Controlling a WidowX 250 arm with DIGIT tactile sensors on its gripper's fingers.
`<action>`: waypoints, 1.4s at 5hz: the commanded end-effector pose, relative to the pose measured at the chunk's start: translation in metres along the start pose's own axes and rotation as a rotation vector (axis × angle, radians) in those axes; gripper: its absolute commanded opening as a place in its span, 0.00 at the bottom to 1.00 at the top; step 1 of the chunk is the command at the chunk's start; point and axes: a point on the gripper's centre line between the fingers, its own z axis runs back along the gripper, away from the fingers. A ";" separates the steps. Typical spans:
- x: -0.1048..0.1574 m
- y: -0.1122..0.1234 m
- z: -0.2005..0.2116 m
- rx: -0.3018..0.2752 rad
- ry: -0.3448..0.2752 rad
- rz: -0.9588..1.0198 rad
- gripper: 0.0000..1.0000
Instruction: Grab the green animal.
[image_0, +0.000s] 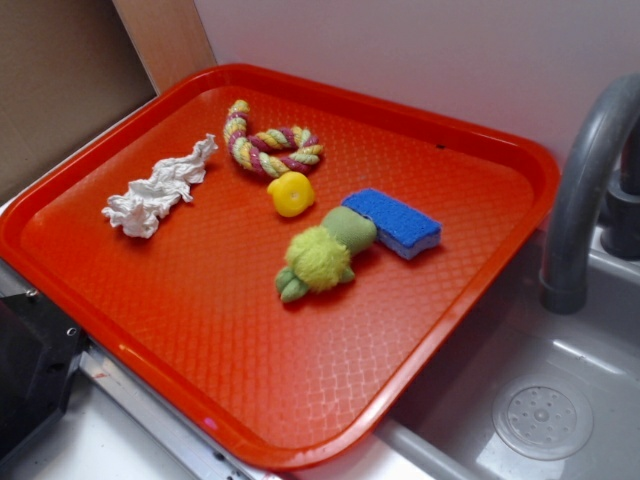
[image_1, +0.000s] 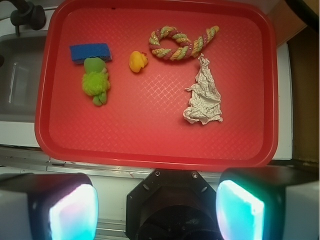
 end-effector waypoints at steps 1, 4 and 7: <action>0.000 0.000 0.000 0.000 0.000 0.000 1.00; 0.059 -0.068 -0.070 -0.093 -0.194 0.101 1.00; 0.100 -0.122 -0.156 -0.028 -0.104 0.007 1.00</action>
